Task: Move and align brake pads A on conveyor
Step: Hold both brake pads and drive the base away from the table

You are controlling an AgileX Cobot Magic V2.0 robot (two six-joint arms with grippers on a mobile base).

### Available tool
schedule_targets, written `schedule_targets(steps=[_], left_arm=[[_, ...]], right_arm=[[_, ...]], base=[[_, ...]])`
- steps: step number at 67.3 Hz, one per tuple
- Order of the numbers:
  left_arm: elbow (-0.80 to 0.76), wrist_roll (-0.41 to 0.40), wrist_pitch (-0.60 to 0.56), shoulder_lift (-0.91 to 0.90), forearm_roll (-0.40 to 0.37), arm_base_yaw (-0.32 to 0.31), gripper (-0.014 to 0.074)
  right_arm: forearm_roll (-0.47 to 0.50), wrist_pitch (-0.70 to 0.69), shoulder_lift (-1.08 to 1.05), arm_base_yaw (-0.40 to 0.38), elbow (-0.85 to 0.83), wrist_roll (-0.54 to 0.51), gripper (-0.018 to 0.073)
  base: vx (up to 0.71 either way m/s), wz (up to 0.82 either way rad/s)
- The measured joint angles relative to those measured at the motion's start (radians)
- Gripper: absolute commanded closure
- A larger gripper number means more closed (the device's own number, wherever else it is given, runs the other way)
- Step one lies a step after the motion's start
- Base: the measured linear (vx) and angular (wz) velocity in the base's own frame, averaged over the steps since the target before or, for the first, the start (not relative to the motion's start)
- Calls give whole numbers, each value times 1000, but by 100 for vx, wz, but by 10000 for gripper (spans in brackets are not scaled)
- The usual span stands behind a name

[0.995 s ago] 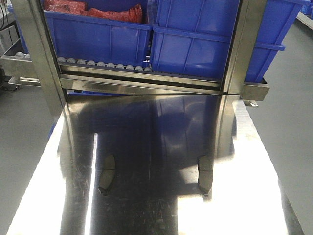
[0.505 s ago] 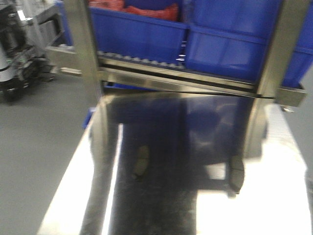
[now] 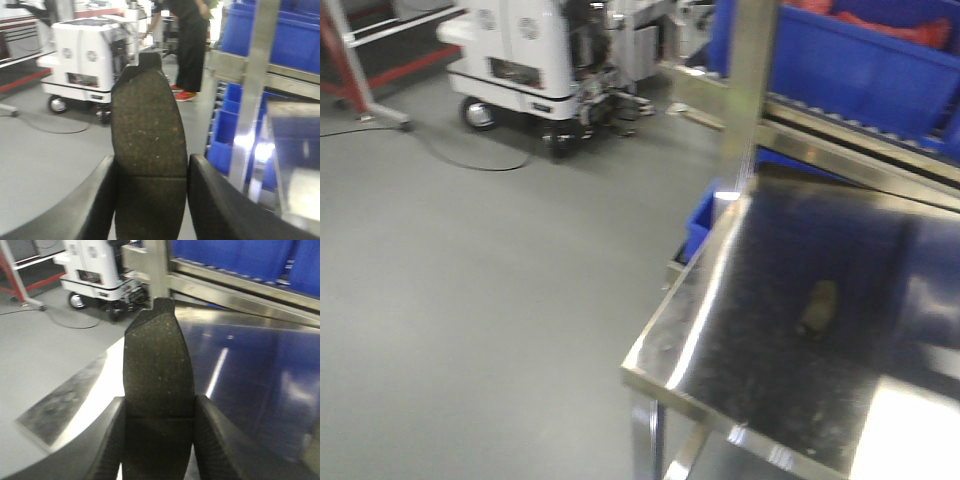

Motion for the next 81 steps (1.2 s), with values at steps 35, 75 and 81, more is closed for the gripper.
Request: schedule_targets(steps=[35,75,81], left_arm=[[0,0,0,0,0,0,602],[0,0,0,0,0,0,602],[0,0,0,0,0,0,602]], right_arm=[[0,0,0,0,0,0,566],[0,1,0,0,0,0,566],[3,1,0,0,0,0,566]], base=[[-18,75],[-7,85],[5,64]])
